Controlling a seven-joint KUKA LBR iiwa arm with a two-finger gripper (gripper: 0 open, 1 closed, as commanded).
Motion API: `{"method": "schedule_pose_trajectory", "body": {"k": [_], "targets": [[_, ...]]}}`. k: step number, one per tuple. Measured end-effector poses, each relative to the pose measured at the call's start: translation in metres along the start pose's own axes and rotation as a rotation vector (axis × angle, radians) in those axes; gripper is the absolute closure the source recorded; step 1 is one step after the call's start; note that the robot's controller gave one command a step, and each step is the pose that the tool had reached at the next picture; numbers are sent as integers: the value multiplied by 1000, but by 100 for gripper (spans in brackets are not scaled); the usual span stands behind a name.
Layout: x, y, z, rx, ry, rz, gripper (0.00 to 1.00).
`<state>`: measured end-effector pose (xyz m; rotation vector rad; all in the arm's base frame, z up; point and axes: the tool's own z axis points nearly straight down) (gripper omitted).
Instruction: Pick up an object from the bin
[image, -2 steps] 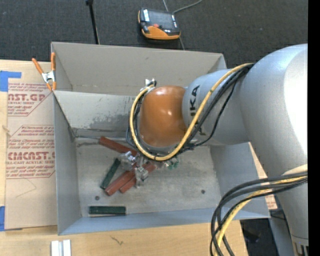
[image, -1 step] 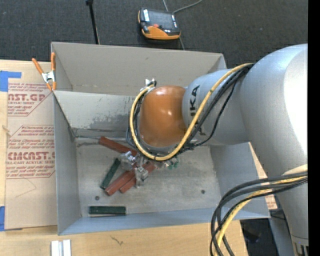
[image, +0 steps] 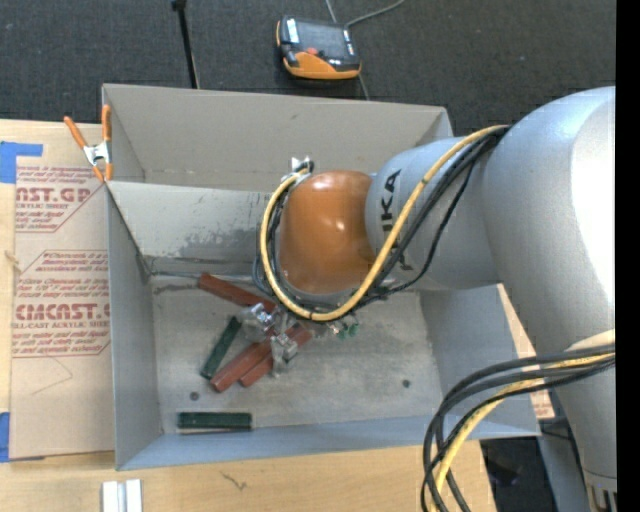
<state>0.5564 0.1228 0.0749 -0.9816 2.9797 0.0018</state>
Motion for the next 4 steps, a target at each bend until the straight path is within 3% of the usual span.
{"method": "schedule_pose_trajectory", "body": {"k": [2, 4], "targets": [[1, 1, -25, -3, 8, 0, 100], [1, 1, -66, -2, 6, 0, 100]]}}
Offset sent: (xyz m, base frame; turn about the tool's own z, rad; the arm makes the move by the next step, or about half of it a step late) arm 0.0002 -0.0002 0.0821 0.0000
